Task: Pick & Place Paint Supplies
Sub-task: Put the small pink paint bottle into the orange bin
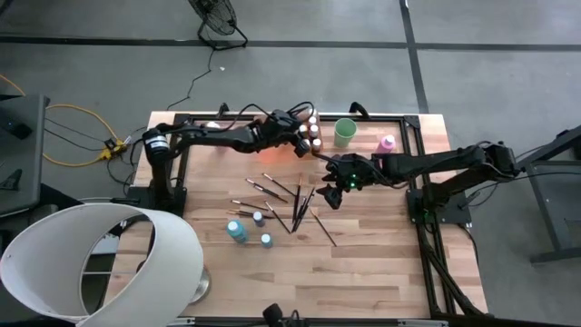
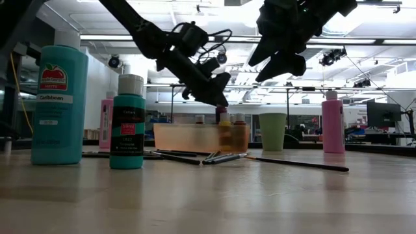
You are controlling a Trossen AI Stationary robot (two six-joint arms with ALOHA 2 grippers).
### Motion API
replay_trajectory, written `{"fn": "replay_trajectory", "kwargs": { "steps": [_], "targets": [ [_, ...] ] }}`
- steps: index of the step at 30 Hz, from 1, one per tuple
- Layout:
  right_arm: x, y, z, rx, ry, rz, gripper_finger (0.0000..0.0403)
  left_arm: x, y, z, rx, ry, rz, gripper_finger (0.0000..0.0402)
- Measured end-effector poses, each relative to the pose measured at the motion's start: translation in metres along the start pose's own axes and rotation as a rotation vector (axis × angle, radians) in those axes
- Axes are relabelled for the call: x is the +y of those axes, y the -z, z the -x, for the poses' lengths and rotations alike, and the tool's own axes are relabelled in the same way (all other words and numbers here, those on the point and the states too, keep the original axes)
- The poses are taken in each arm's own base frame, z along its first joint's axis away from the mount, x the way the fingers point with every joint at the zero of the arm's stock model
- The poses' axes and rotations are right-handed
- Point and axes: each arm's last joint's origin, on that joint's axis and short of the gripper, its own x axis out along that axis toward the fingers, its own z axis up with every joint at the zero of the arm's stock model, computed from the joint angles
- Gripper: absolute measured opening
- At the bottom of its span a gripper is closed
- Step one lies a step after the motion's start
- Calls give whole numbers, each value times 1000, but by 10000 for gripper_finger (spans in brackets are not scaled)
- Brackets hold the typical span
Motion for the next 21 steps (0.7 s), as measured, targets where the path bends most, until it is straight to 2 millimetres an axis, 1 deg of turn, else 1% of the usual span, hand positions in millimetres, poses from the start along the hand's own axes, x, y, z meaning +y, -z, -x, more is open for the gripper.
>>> {"fn": "replay_trajectory", "kwargs": {
  "steps": [6, 10, 15, 21],
  "targets": [
    [0, 1, 0, 5, 4, -4, 246, -3, -6, -11, 66, -8, -7, 114],
    [0, 0, 0, 3, 6, -5, 246, -4, -1, -16, 94, -11, -6, 114],
    [-1, 0, 0, 0, 14, -6, 246, -4, 5, -22, 114, -20, 58, 114],
    [-1, 0, 0, -8, 25, -6, 246, -4, 6, -23, 116, -13, 66, 114]
  ]
}}
